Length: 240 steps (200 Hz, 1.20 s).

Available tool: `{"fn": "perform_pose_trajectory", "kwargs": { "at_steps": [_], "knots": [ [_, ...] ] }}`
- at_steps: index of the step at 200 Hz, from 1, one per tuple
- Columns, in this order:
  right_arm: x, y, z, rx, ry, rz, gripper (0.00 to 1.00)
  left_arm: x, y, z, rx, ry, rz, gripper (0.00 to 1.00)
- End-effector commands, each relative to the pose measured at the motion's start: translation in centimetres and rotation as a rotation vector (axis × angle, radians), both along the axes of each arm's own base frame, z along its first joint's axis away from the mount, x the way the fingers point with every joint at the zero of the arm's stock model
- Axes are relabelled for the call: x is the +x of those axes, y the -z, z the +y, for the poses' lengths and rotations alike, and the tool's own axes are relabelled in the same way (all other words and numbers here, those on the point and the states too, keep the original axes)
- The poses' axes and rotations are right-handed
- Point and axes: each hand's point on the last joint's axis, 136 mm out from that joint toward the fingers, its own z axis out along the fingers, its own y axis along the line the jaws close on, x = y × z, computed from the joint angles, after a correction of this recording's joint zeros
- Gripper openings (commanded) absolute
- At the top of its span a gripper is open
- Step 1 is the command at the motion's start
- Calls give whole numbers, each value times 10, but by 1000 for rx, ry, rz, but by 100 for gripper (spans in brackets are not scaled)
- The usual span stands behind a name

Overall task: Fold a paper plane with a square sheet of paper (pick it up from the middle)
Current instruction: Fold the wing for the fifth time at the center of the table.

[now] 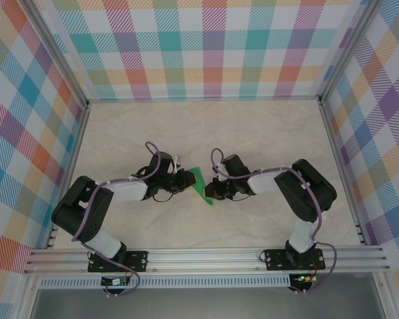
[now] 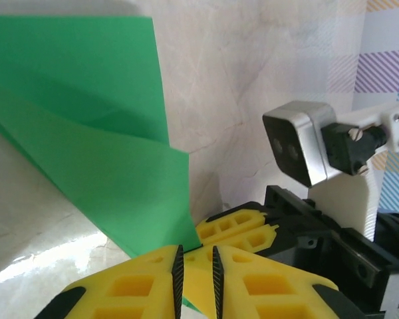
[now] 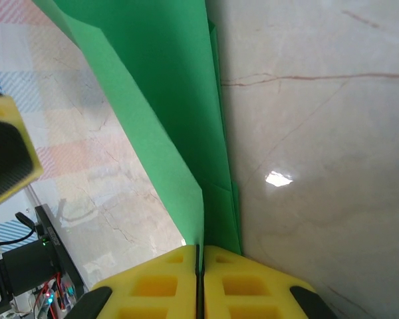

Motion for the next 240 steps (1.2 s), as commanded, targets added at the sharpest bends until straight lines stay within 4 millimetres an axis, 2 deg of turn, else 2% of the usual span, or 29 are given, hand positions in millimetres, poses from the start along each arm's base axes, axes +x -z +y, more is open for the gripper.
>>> {"fn": "perform_pose_trajectory", "kwargs": {
  "at_steps": [1, 56, 116, 189, 240],
  "knots": [
    [-7, 20, -10, -48, 3, 35, 12, -7, 7, -11, -11, 36, 12, 20],
    [-7, 22, -11, -59, 1, 35, 12, -6, 19, -24, 0, 60, 33, 14],
    [-9, 20, -11, -66, -17, 33, 14, -7, 42, -20, 62, 49, 77, 11],
    [-6, -15, -10, -55, -44, -2, 25, -12, 46, -13, 105, 52, 91, 10],
    [-8, -30, -9, -28, -39, 7, 26, -13, 44, -13, 102, 54, 84, 10]
  ]
}}
